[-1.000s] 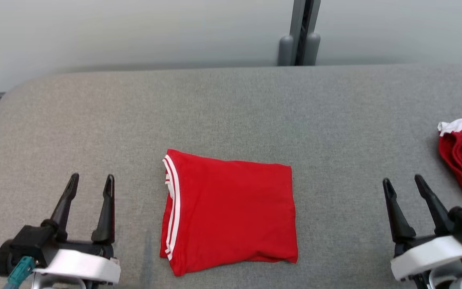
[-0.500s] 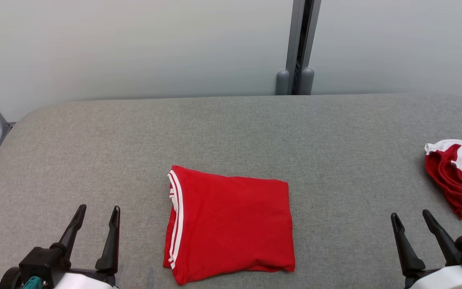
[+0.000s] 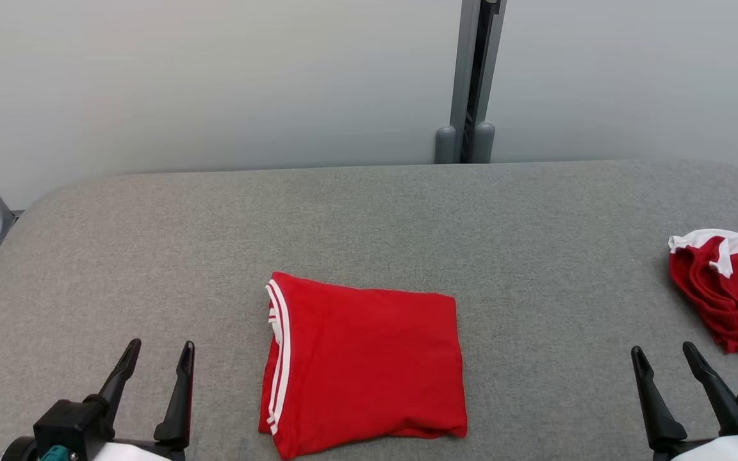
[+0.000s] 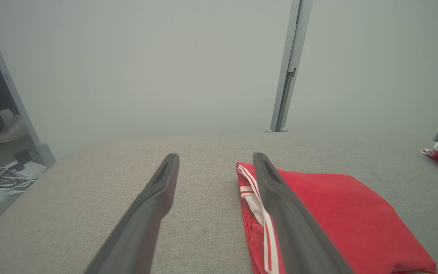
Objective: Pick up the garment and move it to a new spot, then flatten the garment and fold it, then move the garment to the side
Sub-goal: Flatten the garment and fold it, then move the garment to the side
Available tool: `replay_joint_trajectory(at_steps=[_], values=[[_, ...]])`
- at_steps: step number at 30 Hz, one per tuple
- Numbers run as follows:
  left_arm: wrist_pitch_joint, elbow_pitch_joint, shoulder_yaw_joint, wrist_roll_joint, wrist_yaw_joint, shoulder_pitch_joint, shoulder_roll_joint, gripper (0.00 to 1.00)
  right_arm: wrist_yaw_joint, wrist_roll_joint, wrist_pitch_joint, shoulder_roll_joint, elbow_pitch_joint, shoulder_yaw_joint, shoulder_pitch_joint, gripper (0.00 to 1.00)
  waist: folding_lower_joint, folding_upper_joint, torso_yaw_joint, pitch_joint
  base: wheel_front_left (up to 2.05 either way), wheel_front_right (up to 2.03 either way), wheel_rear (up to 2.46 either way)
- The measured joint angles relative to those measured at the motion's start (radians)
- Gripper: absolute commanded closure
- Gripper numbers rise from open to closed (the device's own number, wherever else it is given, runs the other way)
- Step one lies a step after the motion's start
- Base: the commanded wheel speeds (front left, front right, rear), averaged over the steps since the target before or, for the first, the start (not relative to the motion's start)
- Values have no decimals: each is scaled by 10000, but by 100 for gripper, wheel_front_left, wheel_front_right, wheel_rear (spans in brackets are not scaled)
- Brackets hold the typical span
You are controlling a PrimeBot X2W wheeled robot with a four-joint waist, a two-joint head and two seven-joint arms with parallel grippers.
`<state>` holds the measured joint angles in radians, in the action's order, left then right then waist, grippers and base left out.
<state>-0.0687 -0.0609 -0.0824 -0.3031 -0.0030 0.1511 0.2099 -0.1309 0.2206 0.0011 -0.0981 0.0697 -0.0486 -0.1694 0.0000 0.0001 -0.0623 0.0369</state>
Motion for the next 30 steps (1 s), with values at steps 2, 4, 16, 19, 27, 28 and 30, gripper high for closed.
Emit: replay_joint_trajectory(at_steps=[2, 4, 16, 19, 27, 28, 30], values=[[67, -29, -8, -38, 15, 0, 15, 0, 0, 2, 0, 13, 0, 0, -1, 0, 0, 0, 11, 2, 0, 0, 0], [73, -63, -12, -42, 42, 0, 23, 0, 0, 4, 0, 27, 2, -2, -2, 0, 0, 0, 19, 9, 0, 0, 0], [169, -192, -109, -65, 186, -1, 21, 0, 0, 48, -17, 88, 71, 2, -30, 0, 0, 0, 29, 58, 0, 0, 0], [171, -203, -121, -69, 217, -6, 25, 0, 0, 50, -61, 96, 94, 10, -21, 0, 0, 0, 14, 65, 0, 0, 0], [35, -244, -203, -115, 213, -495, 27, 0, 0, -17, -67, 69, 353, 4, 181, 0, 0, 0, -410, -65, 0, 0, 0], [-15, -244, -230, -119, 203, -579, 19, 0, 0, -63, -27, 13, 355, 44, 251, 0, 0, 0, -486, -108, 0, 0, 0], [-56, -240, -282, -132, 163, -742, -4, 0, 0, -109, -25, 4, 393, 213, 453, 0, 0, 0, -645, -216, 0, 0, 0]])
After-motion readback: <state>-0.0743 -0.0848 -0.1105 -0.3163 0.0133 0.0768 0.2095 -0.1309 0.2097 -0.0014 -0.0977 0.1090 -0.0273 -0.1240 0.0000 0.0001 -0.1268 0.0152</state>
